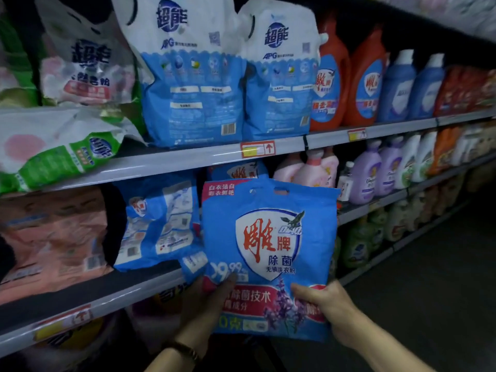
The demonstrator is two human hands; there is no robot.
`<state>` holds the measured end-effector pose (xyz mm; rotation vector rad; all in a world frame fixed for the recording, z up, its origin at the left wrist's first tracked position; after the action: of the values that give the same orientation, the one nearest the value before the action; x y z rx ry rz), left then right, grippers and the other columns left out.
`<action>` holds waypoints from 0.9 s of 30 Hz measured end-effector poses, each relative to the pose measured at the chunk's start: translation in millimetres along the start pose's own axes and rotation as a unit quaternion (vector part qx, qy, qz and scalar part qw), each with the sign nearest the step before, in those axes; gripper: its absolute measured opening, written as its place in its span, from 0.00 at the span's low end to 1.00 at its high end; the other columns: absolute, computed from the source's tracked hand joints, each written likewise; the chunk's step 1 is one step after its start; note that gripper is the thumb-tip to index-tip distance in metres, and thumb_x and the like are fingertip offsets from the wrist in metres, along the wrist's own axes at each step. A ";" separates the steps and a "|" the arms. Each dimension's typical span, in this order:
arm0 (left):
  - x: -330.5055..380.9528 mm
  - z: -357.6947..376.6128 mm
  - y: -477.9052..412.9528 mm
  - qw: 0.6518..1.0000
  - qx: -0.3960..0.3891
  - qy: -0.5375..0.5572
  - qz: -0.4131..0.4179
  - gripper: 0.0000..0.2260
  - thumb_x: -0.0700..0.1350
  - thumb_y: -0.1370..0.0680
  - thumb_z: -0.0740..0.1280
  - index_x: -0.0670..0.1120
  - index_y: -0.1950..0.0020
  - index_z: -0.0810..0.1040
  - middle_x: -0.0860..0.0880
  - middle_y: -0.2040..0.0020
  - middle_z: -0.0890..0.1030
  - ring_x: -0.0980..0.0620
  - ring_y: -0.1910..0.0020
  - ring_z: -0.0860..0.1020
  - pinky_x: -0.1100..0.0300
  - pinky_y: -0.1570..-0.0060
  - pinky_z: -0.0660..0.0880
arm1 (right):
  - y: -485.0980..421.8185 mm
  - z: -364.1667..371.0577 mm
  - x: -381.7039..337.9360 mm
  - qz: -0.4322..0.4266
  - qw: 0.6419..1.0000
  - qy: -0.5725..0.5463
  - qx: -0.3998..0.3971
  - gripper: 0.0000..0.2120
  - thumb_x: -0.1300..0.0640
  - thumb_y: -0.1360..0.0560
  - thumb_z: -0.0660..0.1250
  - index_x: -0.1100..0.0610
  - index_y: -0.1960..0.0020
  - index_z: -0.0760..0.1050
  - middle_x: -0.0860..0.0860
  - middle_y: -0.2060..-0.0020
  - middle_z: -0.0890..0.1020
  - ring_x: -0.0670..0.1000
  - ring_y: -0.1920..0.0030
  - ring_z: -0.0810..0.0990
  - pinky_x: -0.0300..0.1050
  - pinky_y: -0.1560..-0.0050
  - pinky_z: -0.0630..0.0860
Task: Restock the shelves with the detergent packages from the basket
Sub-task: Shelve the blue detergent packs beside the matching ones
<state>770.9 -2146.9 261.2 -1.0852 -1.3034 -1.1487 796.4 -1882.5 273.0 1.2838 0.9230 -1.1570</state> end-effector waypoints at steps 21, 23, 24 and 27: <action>18.7 155.1 -271.0 0.663 -0.213 -0.655 0.295 0.19 0.52 0.19 0.57 0.51 0.29 0.75 0.51 0.30 0.77 0.46 0.26 0.68 0.44 0.23 0.60 | -153.3 -96.9 -25.0 -0.060 0.974 -0.035 0.215 0.26 0.48 0.41 0.87 0.55 0.48 0.82 0.58 0.50 0.88 0.53 0.58 0.89 0.51 0.52 0.86; 13.6 163.2 -270.5 0.635 -0.245 -0.677 0.280 0.16 0.51 0.16 0.55 0.52 0.33 0.77 0.52 0.33 0.79 0.47 0.28 0.71 0.40 0.21 0.54 | -155.7 -107.5 -28.1 -0.066 0.970 -0.045 0.230 0.15 0.58 0.32 0.82 0.55 0.48 0.82 0.61 0.46 0.87 0.59 0.51 0.88 0.61 0.42 0.84; 12.4 163.2 -267.4 0.612 -0.257 -0.698 0.270 0.15 0.51 0.14 0.54 0.52 0.35 0.78 0.51 0.35 0.80 0.46 0.30 0.73 0.39 0.21 0.53 | -157.1 -113.2 -28.7 -0.073 0.968 -0.049 0.234 0.14 0.60 0.30 0.81 0.54 0.47 0.82 0.61 0.45 0.87 0.62 0.48 0.87 0.66 0.40 0.82; 14.2 150.3 -262.0 0.554 -0.239 -0.746 0.283 0.19 0.56 0.12 0.50 0.54 0.37 0.79 0.50 0.39 0.83 0.43 0.32 0.74 0.40 0.21 0.55 | -163.7 -124.4 -32.4 -0.084 0.961 -0.056 0.258 0.18 0.59 0.30 0.81 0.56 0.42 0.83 0.58 0.48 0.89 0.61 0.51 0.89 0.66 0.41 0.83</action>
<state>491.0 -2032.5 262.0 -2.9542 -1.4885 0.2978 642.5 -1743.5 255.2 1.5507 0.6748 -1.6613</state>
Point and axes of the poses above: each hand's wrist, its own y-axis away from the middle knuckle, its own z-axis out of the palm, x = y × z, the point moved 4 cm from there along -y, towards the middle knuckle
